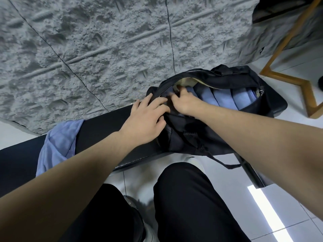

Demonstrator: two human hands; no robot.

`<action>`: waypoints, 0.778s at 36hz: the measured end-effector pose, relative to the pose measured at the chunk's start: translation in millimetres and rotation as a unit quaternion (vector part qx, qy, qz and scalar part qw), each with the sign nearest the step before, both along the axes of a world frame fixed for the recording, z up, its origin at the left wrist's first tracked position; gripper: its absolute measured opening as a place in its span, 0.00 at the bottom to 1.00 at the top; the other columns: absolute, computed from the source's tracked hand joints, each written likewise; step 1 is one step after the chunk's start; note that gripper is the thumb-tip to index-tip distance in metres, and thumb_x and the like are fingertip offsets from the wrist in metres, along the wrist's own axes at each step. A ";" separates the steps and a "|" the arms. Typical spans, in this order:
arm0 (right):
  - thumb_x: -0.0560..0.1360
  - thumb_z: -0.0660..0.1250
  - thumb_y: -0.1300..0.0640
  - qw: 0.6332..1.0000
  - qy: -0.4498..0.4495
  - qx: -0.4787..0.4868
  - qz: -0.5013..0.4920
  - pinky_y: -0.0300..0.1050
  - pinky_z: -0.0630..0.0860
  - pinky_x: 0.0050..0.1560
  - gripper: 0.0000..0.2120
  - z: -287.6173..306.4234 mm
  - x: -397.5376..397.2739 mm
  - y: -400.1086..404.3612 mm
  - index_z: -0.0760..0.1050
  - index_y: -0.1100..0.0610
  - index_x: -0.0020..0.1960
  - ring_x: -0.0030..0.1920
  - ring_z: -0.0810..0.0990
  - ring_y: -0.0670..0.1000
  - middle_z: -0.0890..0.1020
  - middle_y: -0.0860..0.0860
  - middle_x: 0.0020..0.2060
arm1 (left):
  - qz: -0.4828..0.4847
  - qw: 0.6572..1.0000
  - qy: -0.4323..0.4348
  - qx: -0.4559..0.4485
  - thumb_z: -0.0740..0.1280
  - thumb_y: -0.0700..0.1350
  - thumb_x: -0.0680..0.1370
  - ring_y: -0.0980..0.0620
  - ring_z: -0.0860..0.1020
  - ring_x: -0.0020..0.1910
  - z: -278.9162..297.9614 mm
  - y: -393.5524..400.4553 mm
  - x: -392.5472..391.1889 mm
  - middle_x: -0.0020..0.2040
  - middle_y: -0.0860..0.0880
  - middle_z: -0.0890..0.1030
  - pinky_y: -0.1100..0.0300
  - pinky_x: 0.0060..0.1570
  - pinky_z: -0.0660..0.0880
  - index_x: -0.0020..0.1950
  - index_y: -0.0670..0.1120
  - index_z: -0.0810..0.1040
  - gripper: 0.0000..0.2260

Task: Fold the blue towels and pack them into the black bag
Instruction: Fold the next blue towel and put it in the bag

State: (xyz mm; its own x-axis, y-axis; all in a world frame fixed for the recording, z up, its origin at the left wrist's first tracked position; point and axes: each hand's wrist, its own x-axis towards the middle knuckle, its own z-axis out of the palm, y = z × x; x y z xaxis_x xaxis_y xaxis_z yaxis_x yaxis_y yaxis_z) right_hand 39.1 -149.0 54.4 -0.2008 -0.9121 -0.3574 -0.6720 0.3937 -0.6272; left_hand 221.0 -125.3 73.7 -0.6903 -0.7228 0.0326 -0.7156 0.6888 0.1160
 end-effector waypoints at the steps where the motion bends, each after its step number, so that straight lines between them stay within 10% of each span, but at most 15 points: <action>1: 0.82 0.50 0.40 1.000 0.008 -0.002 0.004 0.48 0.72 0.58 0.30 1.3 -3.2 3.6 0.51 0.52 0.80 0.67 0.72 0.61 0.64 0.60 0.75 | 0.001 1.000 0.009 -0.003 0.59 0.44 0.80 0.43 0.54 0.78 -0.2 2.0 -0.3 0.74 0.57 0.66 0.39 0.74 0.50 0.65 0.53 0.75 0.14; 6: 0.82 0.54 0.50 0.995 0.059 -0.072 0.040 0.48 0.70 0.44 0.15 15.1 -22.9 31.1 0.76 0.57 0.56 0.53 0.78 0.58 0.81 0.56 0.55 | -0.009 0.998 0.061 -0.028 0.62 0.42 0.78 0.46 0.57 0.78 3.9 14.4 0.5 0.71 0.57 0.72 0.39 0.75 0.46 0.63 0.54 0.78 0.16; 10: 0.76 0.59 0.51 0.987 0.100 -0.126 0.012 0.46 0.69 0.35 0.12 36.6 -25.9 60.7 0.75 0.56 0.41 0.39 0.77 0.54 0.79 0.52 0.36 | -0.017 0.998 0.049 -0.029 0.62 0.43 0.78 0.51 0.57 0.78 10.6 25.9 3.1 0.73 0.57 0.70 0.39 0.75 0.49 0.68 0.56 0.75 0.19; 18: 0.77 0.59 0.48 0.979 0.113 -0.160 0.053 0.46 0.67 0.33 0.11 68.0 14.4 97.1 0.73 0.53 0.42 0.41 0.75 0.55 0.77 0.49 0.36 | 0.006 0.998 0.065 0.014 0.62 0.45 0.77 0.51 0.74 0.64 23.0 51.6 21.8 0.72 0.55 0.70 0.51 0.61 0.71 0.64 0.53 0.79 0.16; 28: 0.76 0.61 0.46 0.971 0.071 -0.141 0.178 0.47 0.71 0.40 0.11 74.8 103.9 111.5 0.71 0.50 0.38 0.44 0.77 0.52 0.79 0.47 0.37 | 0.112 0.986 0.063 0.104 0.63 0.46 0.78 0.52 0.77 0.56 24.9 73.2 94.0 0.59 0.56 0.77 0.55 0.54 0.74 0.57 0.54 0.80 0.10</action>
